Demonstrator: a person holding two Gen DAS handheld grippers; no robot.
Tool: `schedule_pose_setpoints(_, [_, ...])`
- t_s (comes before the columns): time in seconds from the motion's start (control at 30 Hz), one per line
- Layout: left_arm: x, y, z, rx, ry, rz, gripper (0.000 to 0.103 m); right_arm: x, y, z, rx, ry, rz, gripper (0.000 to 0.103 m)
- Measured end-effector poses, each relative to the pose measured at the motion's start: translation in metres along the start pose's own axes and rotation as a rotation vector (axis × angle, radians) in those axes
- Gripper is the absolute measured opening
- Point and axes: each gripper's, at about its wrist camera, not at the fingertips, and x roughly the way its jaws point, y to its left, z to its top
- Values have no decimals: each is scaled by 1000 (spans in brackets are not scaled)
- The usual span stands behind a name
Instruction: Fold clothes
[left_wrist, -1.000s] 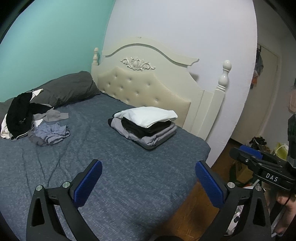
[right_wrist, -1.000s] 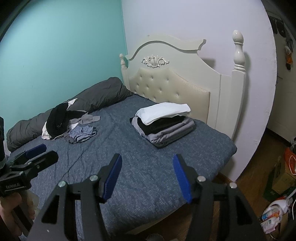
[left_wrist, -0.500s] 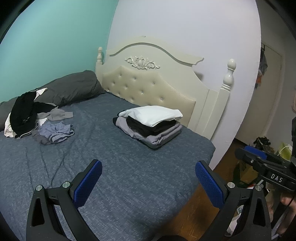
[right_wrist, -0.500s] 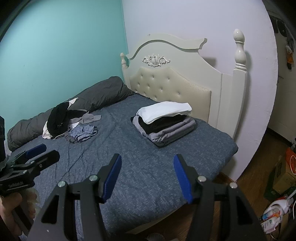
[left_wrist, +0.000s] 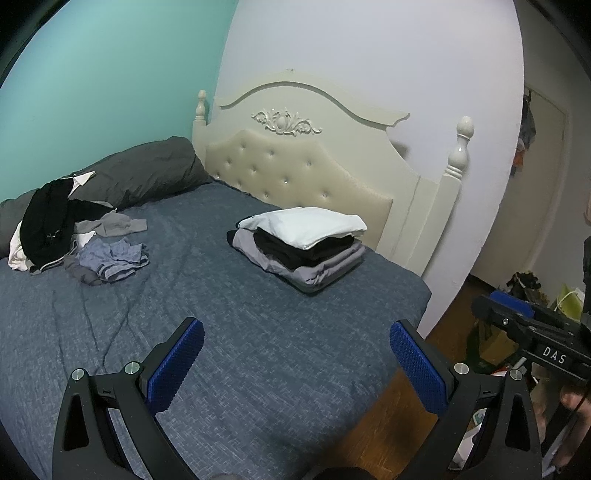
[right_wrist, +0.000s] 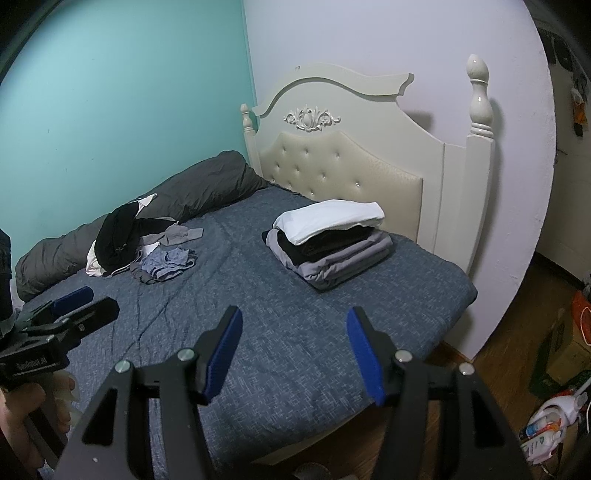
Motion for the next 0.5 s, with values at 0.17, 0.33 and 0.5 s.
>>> schedule_pose_setpoints(0.17, [0, -1, -1, 8, -7, 10, 103, 0, 0, 0, 1, 1, 0, 60])
schedule_pose_setpoints(0.33, [0, -4, -1, 21, -11, 36, 103, 0, -1, -1, 3, -1, 0, 60])
schedule_pose_setpoints(0.5, [0, -6, -1, 21, -11, 30, 103, 0, -1, -1, 3, 1, 1, 61])
